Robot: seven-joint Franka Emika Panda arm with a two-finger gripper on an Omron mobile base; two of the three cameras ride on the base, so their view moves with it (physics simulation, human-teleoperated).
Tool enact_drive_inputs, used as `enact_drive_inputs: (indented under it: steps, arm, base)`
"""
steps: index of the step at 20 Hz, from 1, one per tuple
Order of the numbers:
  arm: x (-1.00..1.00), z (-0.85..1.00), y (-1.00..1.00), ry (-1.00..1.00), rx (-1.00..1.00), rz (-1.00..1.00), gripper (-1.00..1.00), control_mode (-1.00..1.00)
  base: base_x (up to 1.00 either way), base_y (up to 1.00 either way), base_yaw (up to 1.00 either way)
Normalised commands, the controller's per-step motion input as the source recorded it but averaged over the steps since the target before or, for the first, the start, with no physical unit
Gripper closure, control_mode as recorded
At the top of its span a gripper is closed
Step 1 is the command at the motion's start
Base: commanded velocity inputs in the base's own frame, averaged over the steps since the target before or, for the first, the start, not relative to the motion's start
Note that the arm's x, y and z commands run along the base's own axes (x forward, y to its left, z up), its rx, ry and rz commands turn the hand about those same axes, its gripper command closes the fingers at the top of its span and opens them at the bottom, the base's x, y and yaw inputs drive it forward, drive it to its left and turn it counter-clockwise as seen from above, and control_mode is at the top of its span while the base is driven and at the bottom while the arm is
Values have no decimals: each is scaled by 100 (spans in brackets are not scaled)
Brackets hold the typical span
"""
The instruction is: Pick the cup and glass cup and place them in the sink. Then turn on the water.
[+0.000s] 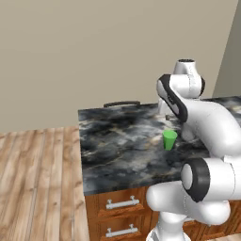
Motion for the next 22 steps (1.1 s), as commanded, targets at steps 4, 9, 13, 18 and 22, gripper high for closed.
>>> enact_drive_inputs:
  steps: [4, 9, 13, 18, 22]
  arm:
    - [3, -73, -29, 20, -9, -18, -100, -100]
    - [6, -49, -28, 6, 0, -15, -100, -100]
    - [16, -39, -23, 0, 6, -7, -100, -100]
    - [27, -29, -7, 0, 2, -2, -100, -100]
    - [34, -18, 0, 0, 0, -2, -100, -100]
  base:
    - [0, 0, 0]
    - [0, 0, 0]
    - [0, 0, 0]
    - [0, 0, 0]
    - [0, 0, 0]
